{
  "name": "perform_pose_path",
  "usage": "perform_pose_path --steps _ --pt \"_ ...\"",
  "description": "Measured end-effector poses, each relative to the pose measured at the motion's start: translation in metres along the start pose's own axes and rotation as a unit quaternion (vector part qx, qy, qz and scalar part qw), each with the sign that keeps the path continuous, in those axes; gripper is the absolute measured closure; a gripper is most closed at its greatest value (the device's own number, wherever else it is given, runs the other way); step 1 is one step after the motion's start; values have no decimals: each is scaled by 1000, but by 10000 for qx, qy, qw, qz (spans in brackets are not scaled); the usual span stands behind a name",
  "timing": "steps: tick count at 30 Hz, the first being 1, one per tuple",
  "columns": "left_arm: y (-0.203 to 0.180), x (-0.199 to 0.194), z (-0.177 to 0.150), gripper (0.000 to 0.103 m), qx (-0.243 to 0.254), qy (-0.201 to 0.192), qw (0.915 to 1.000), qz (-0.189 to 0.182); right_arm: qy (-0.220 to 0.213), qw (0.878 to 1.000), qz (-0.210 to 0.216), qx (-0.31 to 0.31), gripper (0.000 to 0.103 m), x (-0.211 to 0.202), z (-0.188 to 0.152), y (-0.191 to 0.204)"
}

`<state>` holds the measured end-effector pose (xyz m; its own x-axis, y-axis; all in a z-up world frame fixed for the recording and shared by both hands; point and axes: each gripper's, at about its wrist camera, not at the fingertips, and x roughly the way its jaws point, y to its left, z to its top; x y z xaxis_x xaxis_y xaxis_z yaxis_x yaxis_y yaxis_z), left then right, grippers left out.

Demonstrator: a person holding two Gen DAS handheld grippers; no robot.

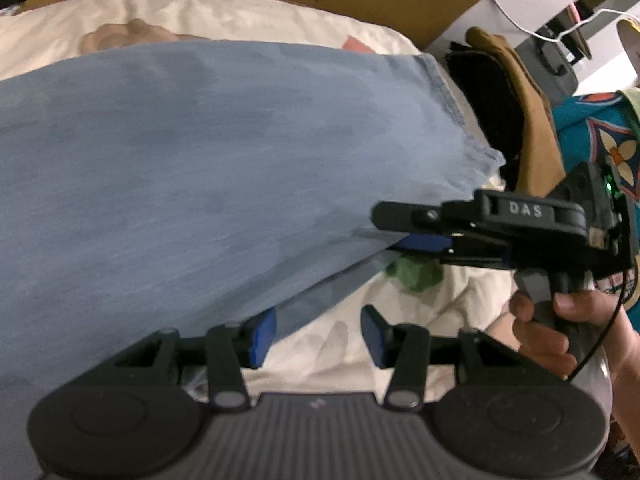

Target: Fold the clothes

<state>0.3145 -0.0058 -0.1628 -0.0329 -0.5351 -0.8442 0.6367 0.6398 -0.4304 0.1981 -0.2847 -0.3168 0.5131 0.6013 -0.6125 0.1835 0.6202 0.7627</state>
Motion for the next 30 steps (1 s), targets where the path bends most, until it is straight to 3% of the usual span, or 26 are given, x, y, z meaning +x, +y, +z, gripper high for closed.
perform_pose_path --steps 15,30 --pt "44 -64 -40 52 -361 179 9948 936 305 9990 247 -197 52 36 -26 37" --pt "93 -81 -84 51 -1068 389 9790 1695 648 9960 553 -280 53 71 -46 66"
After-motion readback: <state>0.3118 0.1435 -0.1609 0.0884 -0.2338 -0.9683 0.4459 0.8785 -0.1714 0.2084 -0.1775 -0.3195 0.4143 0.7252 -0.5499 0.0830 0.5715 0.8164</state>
